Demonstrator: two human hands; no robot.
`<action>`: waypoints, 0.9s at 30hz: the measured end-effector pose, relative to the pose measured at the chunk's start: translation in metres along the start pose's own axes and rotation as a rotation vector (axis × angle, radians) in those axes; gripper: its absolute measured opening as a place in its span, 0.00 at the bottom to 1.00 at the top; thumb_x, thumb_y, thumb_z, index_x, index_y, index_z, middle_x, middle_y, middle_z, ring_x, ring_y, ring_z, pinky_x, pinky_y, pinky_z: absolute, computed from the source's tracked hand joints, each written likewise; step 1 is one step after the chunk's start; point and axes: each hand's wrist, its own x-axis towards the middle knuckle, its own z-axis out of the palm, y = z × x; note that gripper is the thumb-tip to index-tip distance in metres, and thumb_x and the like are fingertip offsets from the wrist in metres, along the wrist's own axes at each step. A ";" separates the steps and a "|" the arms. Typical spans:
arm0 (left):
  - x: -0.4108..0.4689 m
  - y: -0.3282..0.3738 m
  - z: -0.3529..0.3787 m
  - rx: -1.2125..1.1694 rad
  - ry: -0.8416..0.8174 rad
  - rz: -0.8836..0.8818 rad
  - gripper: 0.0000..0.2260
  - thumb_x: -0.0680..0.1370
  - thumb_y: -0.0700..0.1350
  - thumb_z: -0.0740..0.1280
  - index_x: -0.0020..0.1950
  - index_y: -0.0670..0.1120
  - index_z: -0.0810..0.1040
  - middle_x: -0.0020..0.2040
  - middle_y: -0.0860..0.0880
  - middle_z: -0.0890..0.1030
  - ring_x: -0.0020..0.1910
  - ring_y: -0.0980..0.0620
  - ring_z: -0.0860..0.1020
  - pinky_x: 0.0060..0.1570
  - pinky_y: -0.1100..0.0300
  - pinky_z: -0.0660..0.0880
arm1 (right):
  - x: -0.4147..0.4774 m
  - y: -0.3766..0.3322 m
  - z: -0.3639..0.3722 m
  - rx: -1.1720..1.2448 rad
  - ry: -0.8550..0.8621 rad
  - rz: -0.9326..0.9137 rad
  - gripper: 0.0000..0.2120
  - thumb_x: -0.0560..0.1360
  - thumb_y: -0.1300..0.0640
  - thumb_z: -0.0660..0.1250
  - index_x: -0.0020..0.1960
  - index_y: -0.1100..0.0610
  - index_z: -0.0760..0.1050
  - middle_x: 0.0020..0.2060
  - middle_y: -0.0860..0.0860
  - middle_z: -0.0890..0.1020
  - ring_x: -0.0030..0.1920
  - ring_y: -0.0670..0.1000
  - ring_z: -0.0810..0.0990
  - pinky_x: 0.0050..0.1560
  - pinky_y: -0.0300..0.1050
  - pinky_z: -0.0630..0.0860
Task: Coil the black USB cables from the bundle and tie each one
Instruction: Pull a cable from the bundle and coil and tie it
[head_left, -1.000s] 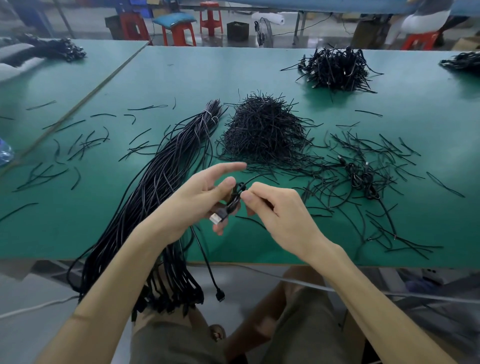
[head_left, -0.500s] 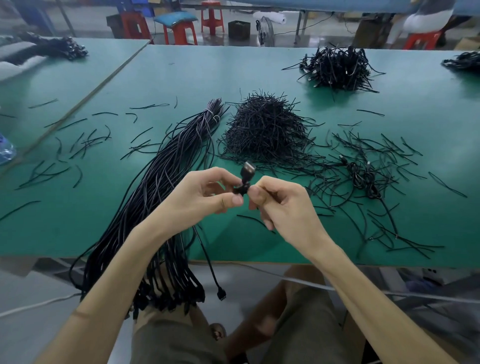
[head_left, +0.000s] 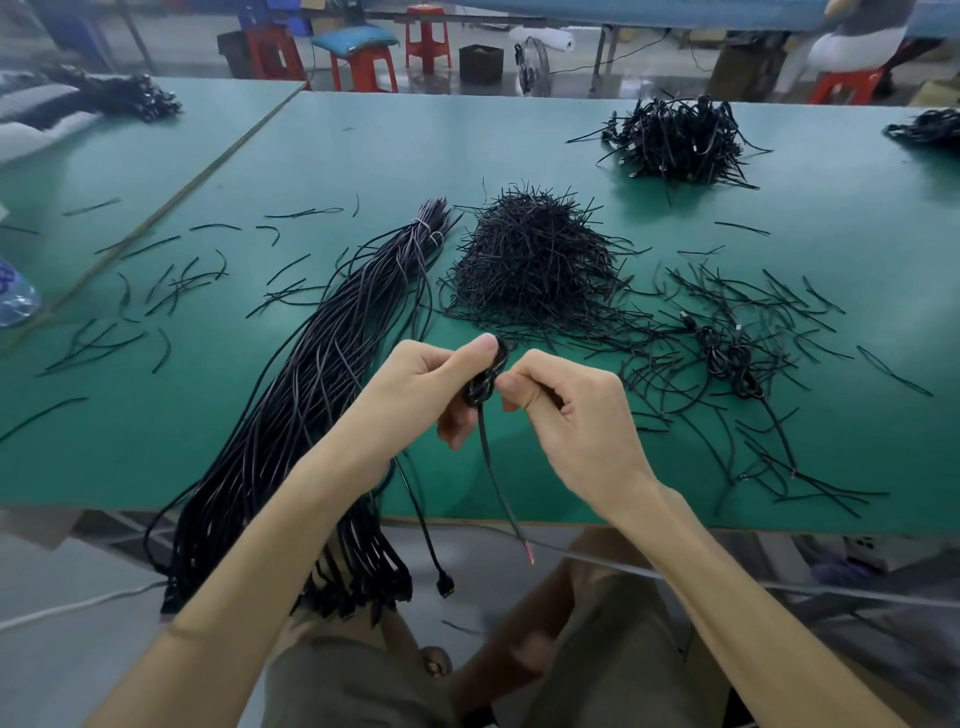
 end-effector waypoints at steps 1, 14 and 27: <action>0.000 -0.001 0.000 -0.011 -0.004 -0.038 0.28 0.83 0.57 0.64 0.36 0.33 0.77 0.28 0.42 0.77 0.25 0.46 0.74 0.32 0.58 0.73 | 0.000 0.002 0.001 -0.013 0.011 -0.009 0.14 0.82 0.55 0.67 0.38 0.57 0.77 0.29 0.38 0.73 0.32 0.42 0.72 0.35 0.32 0.63; -0.003 -0.011 -0.007 -0.152 -0.158 0.056 0.15 0.82 0.45 0.66 0.68 0.45 0.77 0.40 0.41 0.79 0.32 0.43 0.82 0.38 0.51 0.79 | -0.009 0.010 0.004 0.069 0.016 0.093 0.15 0.83 0.55 0.66 0.38 0.56 0.76 0.27 0.40 0.73 0.27 0.46 0.69 0.32 0.36 0.63; -0.005 -0.001 -0.009 0.306 -0.082 0.246 0.09 0.77 0.53 0.68 0.45 0.47 0.81 0.34 0.53 0.76 0.30 0.52 0.74 0.36 0.60 0.71 | -0.010 0.009 0.005 0.216 0.002 0.159 0.14 0.82 0.50 0.64 0.38 0.50 0.75 0.28 0.45 0.74 0.27 0.56 0.69 0.28 0.54 0.68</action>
